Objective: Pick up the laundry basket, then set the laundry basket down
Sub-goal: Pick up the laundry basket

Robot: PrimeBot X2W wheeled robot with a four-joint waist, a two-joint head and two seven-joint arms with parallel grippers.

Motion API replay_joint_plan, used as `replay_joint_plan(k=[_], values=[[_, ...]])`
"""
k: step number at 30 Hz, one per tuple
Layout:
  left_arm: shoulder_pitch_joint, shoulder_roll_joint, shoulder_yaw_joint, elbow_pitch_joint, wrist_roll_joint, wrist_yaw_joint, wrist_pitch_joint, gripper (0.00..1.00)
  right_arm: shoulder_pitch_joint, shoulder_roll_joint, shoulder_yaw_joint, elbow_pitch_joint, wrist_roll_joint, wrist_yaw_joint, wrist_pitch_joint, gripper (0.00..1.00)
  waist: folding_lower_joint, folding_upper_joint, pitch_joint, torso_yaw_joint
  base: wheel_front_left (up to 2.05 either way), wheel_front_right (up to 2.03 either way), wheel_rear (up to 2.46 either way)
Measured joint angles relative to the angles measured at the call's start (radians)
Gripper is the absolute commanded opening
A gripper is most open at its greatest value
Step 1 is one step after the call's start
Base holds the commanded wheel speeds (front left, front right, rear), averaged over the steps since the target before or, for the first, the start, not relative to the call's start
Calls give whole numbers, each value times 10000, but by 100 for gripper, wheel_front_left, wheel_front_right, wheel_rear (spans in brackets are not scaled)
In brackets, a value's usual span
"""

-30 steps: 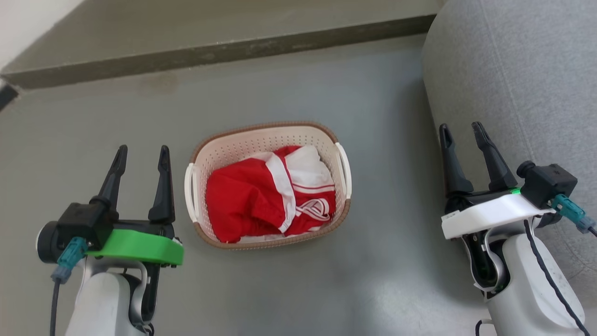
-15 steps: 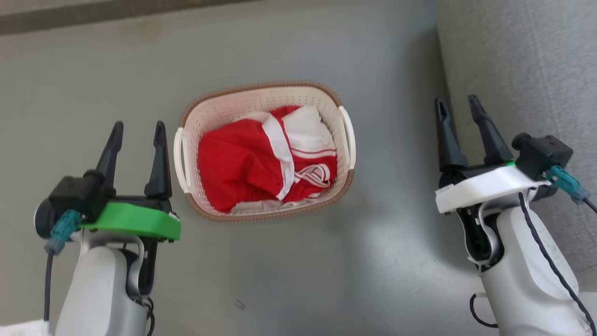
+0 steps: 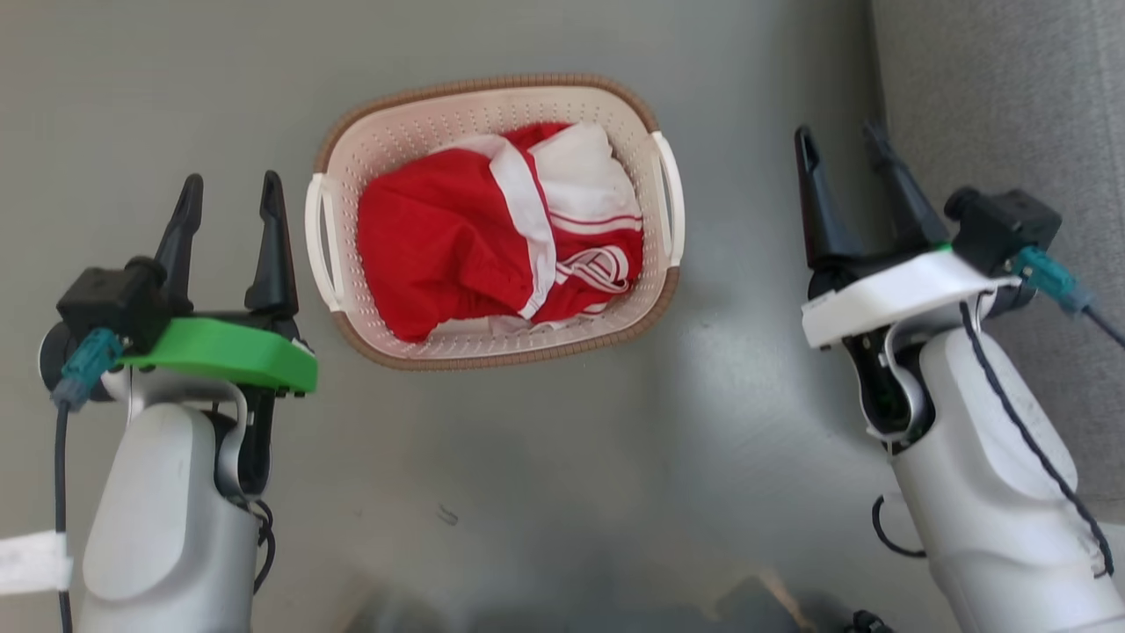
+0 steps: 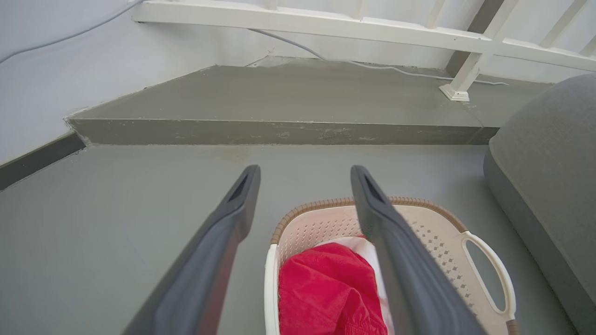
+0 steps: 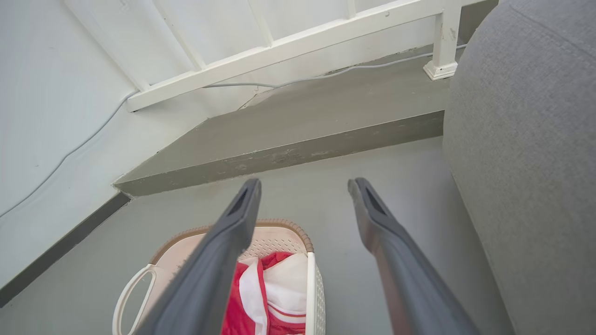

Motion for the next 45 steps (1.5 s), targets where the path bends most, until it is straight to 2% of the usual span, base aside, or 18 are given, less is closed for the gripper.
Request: replay_joint_plan(k=[8, 23, 29, 45], values=[[-883, 0, -58, 986, -71, -4, 0, 100, -764, -31, 102, 522, 257, 4, 0, 100, -1, 0, 796, 106, 0, 0, 0], [-2424, 10, 15, 2884, -675, -90, 63, 100, -2353, -59, 1108, 2299, 731, 0, 0, 100, -1, 0, 2284, 295, 0, 0, 0], [-3301, -17, -328, 3703, -677, -100, 123, 100, -3074, -75, 1208, 3039, 1005, -146, -2, 100, -1, 0, 2898, 368, 0, 0, 0], [-4464, -82, -1175, 5032, -759, -104, 240, 100, -4286, -102, 1666, 4220, 1398, -148, -2, 100, -1, 0, 3803, 537, 0, 0, 0]])
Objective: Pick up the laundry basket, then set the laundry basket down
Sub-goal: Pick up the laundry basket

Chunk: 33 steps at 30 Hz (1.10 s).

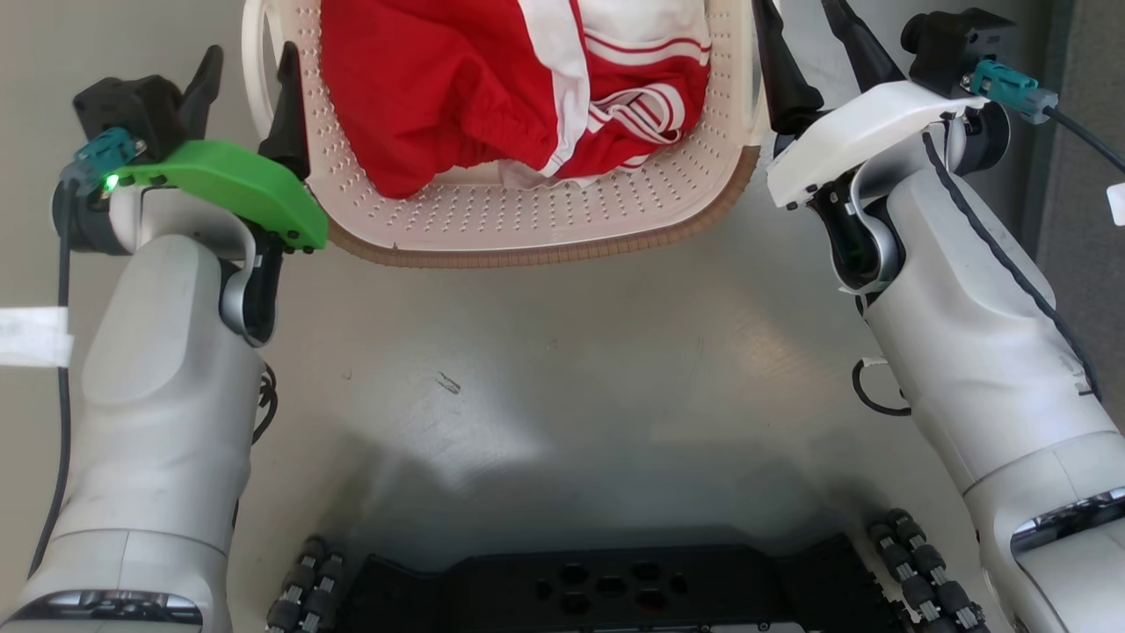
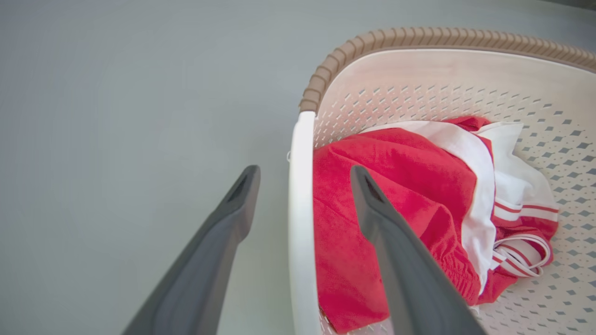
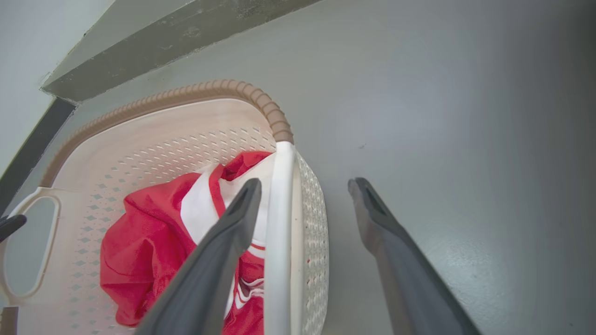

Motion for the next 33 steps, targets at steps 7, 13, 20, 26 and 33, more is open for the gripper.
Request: replay_joint_plan(k=[7, 13, 20, 26, 33], values=[[-312, -44, -238, 416, -408, 0, 134, 100, -332, -2, 318, 535, 416, 15, 0, 100, 0, 0, 258, 30, 0, 0, 0], [-667, -117, -447, 915, -654, 0, 316, 100, -669, -8, 497, 963, 591, 46, 2, 100, 0, 0, 505, 45, 0, 0, 0], [-868, -148, -654, 1279, -978, 0, 349, 100, -852, -8, 761, 1373, 913, 88, 0, 99, 0, 0, 596, 102, 0, 0, 0], [-1075, -165, -823, 1499, -1166, 0, 345, 42, -1123, 27, 972, 1561, 1058, 119, 0, 33, 0, 0, 653, 150, 0, 0, 0], [-1180, -278, -1078, 1628, -1469, -75, 297, 0, -1252, 61, 1160, 1701, 1281, 165, -13, 0, -1, 0, 669, 166, 0, 0, 0]])
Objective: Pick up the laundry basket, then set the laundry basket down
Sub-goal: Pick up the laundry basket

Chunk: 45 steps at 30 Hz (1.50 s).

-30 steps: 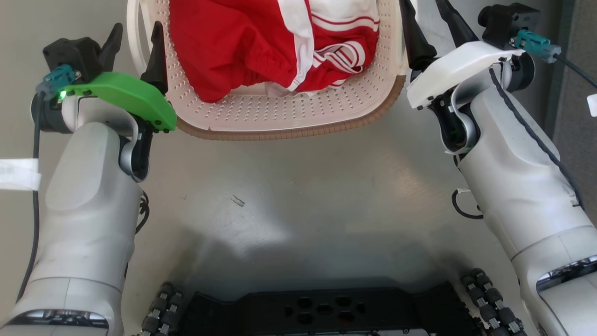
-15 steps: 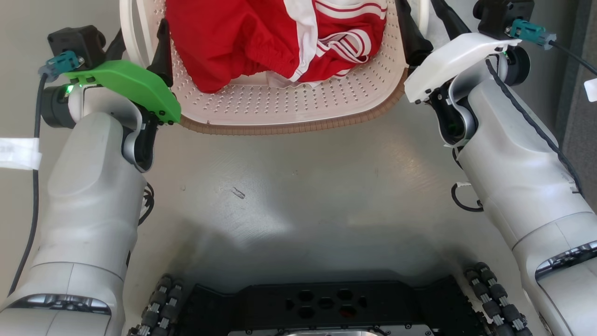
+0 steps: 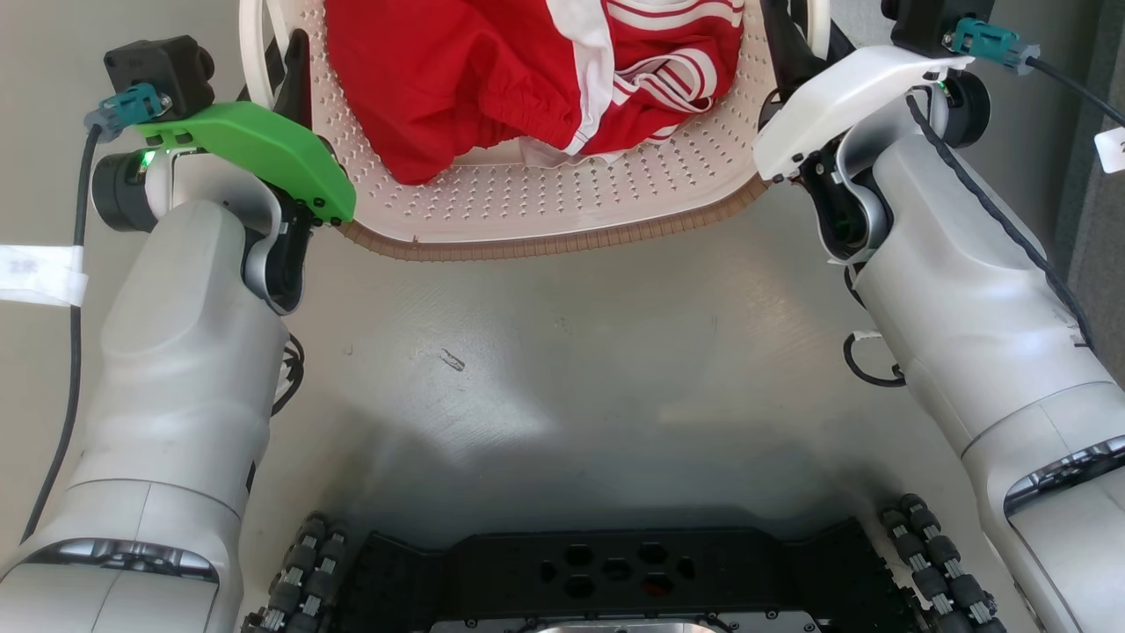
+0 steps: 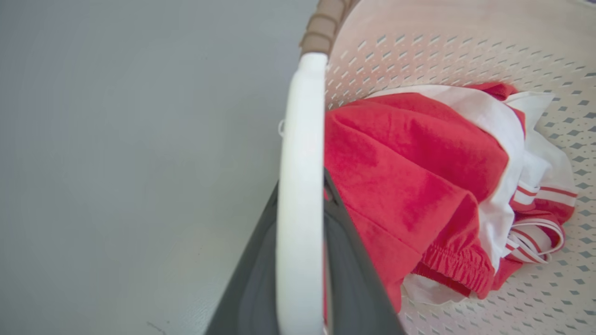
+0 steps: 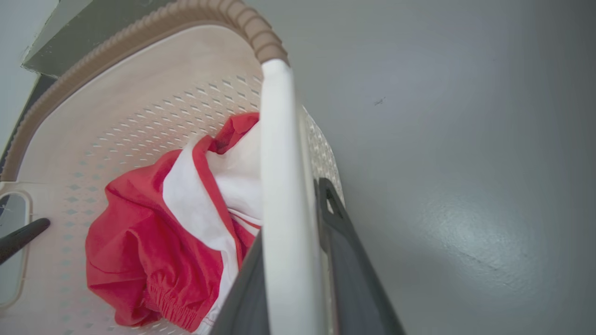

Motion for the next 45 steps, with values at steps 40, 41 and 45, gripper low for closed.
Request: replay_joint_plan(k=[40, 41, 45], values=[[839, -61, -1327, 1501, -1022, -2, -115, 0, 993, 67, 1476, 1390, 1478, 205, 151, 0, 0, 0, -2872, -267, 0, 0, 0], [905, -69, -1342, 1551, -1051, -2, -98, 0, 1047, 77, 1528, 1413, 1544, 213, 221, 0, 0, 0, -2996, -282, 0, 0, 0], [1192, -75, -1488, 1661, -1175, -2, 54, 0, 1284, 98, 1726, 1522, 1749, 261, 477, 0, 1, 0, -3512, -347, 0, 0, 0]])
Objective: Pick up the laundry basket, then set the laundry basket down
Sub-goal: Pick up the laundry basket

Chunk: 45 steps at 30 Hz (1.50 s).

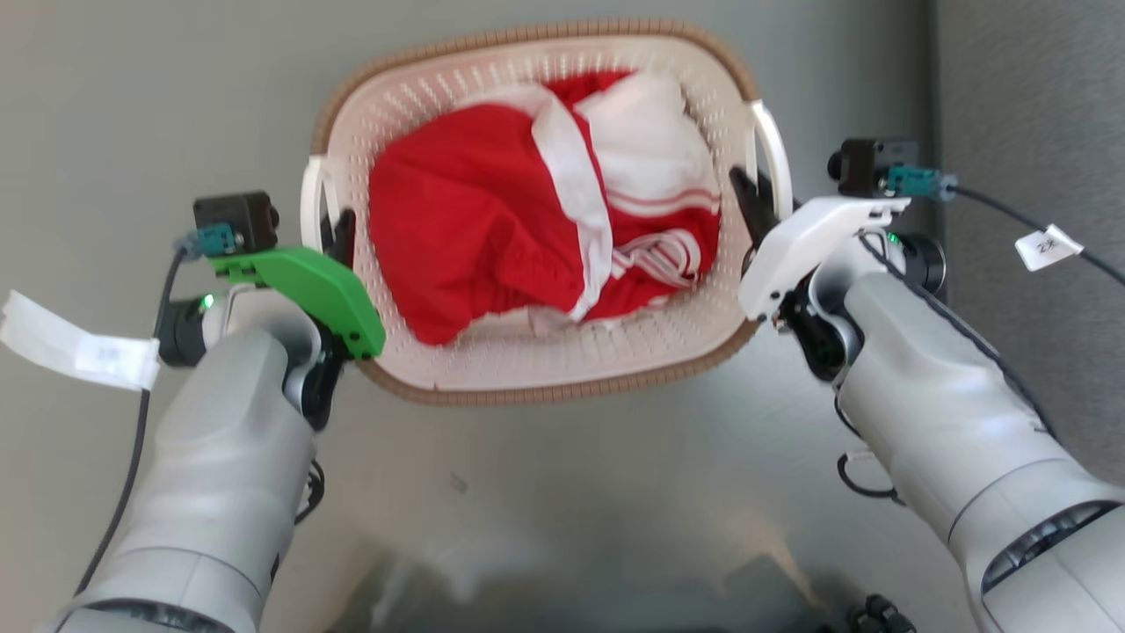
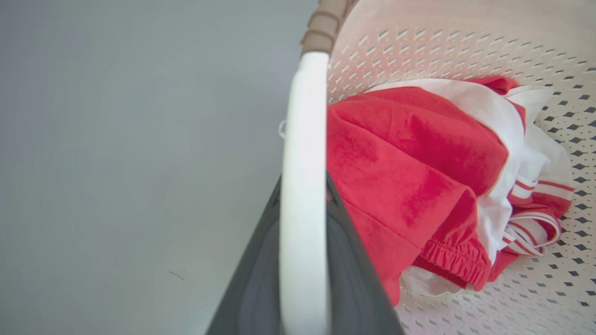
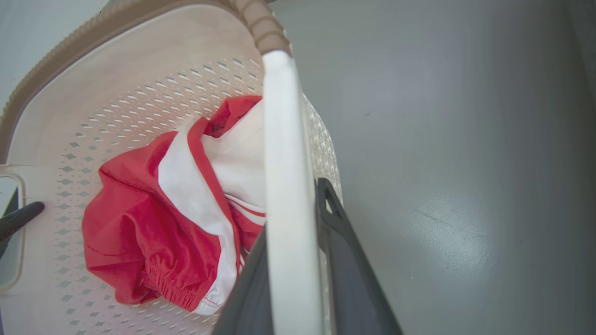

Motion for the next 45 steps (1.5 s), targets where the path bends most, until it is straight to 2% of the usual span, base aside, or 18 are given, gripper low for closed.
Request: replay_joint_plan(k=[45], values=[[3132, -94, -1095, 849, -1133, -12, 1877, 0, 3108, 100, 1891, 385, 2207, -35, 2920, 0, 0, 0, -5727, -762, 0, 0, 0]])
